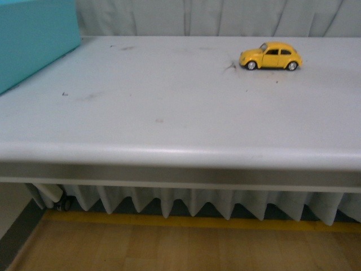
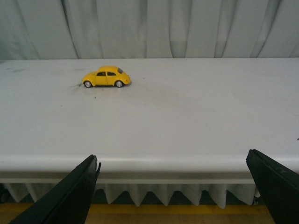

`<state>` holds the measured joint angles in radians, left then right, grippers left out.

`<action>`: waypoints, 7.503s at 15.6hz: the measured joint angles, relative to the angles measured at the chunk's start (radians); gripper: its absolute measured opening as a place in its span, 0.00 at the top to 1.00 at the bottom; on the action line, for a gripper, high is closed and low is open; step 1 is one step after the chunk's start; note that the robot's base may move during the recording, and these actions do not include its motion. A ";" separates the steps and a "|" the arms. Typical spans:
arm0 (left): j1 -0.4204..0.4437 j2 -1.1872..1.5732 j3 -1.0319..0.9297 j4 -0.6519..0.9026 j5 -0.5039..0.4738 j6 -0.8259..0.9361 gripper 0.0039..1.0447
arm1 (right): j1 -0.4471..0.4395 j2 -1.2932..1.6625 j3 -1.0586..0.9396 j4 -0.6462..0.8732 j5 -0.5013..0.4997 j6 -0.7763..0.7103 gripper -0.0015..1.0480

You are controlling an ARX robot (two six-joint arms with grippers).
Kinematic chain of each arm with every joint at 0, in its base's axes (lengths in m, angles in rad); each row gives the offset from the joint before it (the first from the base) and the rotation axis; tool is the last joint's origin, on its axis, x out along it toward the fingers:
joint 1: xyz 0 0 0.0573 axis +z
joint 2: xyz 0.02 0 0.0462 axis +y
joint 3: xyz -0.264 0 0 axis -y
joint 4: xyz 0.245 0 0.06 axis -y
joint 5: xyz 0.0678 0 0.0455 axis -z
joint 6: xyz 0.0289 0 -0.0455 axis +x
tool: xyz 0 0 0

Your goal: Wind up and store yellow beetle toy

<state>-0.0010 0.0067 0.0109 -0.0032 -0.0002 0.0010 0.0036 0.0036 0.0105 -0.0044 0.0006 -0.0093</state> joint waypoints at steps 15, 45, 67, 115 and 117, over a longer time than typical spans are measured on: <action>0.000 0.000 0.000 0.000 0.000 -0.001 0.06 | 0.000 0.000 0.000 0.000 0.000 0.002 0.06; 0.000 0.000 0.000 0.000 0.000 -0.001 0.06 | 0.000 0.000 0.000 0.000 0.000 0.002 0.06; 0.000 0.000 0.000 0.000 0.000 -0.001 0.06 | -0.146 1.855 0.901 0.707 -0.424 0.119 0.06; 0.000 0.000 0.000 0.000 0.000 -0.001 0.06 | -0.255 2.310 1.297 -0.607 -0.779 -1.713 0.60; 0.000 0.000 0.000 0.000 0.000 -0.001 0.06 | -0.282 2.296 1.290 -0.639 -0.753 -1.721 0.60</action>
<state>-0.0010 0.0063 0.0109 -0.0036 -0.0006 0.0002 -0.2779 2.3001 1.3003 -0.6430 -0.7528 -1.7302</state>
